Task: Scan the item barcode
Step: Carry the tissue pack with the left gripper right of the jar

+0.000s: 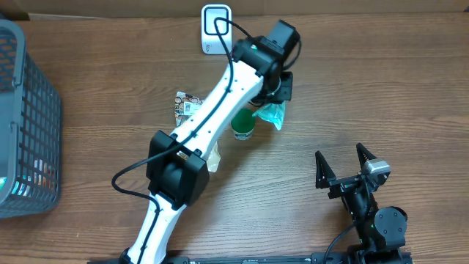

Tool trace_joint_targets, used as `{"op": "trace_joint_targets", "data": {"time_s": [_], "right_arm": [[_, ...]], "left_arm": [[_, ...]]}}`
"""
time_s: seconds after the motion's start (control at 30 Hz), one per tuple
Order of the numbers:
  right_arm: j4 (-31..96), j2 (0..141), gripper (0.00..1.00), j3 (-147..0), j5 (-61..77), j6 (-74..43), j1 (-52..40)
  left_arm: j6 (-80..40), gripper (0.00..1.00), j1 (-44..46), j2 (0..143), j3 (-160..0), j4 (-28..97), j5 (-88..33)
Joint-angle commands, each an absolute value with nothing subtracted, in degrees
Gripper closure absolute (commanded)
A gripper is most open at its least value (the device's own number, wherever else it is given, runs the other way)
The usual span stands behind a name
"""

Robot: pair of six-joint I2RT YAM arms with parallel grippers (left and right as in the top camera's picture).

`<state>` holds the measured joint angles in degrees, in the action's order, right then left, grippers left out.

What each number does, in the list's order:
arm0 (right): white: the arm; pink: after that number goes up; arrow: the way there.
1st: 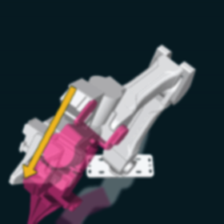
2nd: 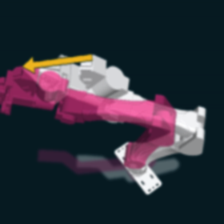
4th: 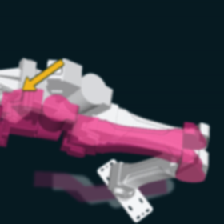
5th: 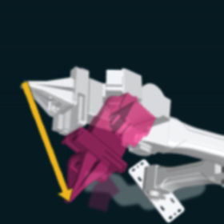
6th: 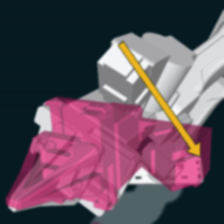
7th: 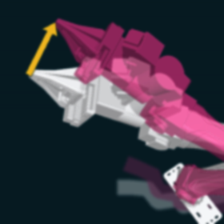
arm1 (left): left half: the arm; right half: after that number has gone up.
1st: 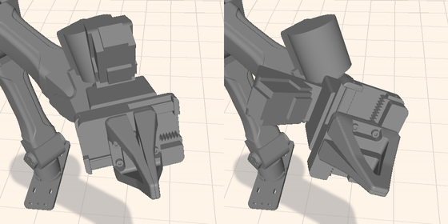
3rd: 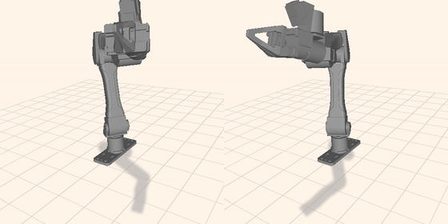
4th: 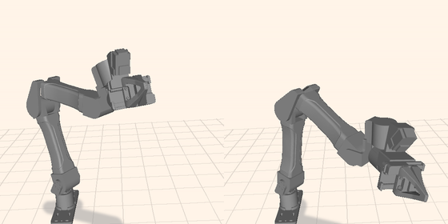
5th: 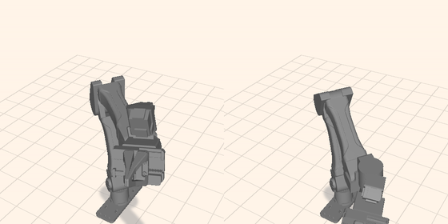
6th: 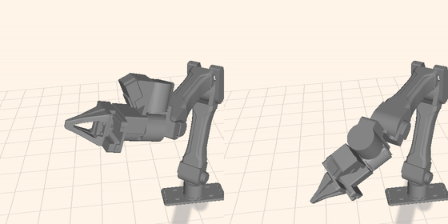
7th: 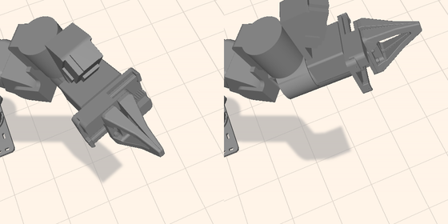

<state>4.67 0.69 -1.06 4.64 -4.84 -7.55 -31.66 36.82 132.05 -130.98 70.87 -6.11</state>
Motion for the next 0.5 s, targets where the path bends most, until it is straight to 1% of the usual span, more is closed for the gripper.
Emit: {"op": "trace_joint_targets", "data": {"time_s": [0.0,0.03,0.07,0.1,0.17,0.2,0.23,0.27,0.37,0.47], "right_arm": [[4.40,0.16,0.00,-0.45,4.80,-4.64,-7.77],[4.40,0.16,0.00,-0.45,4.80,-4.64,-7.77],[4.40,0.16,0.00,-0.45,4.80,-4.64,-7.77],[4.40,0.16,0.00,-0.45,4.80,-4.64,-7.77],[4.40,0.16,0.00,-0.45,4.80,-4.64,-7.77],[4.40,0.16,0.00,-0.45,4.80,-4.64,-7.77],[4.40,0.16,0.00,-0.45,4.80,-4.64,-7.77],[4.40,0.16,0.00,-0.45,4.80,-4.64,-7.77],[4.40,0.16,0.00,-0.45,4.80,-4.64,-7.77],[4.40,0.16,0.00,-0.45,4.80,-4.64,-7.77]], "left_arm": [[-36.56,0.95,37.19,132.00,-127.92,70.59,-1.65],[-38.26,0.95,37.17,132.00,-126.65,70.08,-1.69],[-39.62,0.89,37.19,132.00,-125.64,69.63,-1.69],[-40.95,0.74,37.19,132.00,-124.46,69.12,-2.11],[-41.30,0.26,37.17,132.00,-122.06,67.29,-4.27],[-41.32,0.11,37.17,132.00,-121.62,66.87,-4.82],[-41.25,0.04,37.17,132.00,-121.47,66.59,-5.56],[-40.64,0.00,37.10,132.00,-121.51,66.00,-5.67],[-37.32,0.00,36.91,131.96,-122.98,64.25,-5.37],[-34.26,0.01,35.81,131.15,-127.52,65.91,-5.19]]}}
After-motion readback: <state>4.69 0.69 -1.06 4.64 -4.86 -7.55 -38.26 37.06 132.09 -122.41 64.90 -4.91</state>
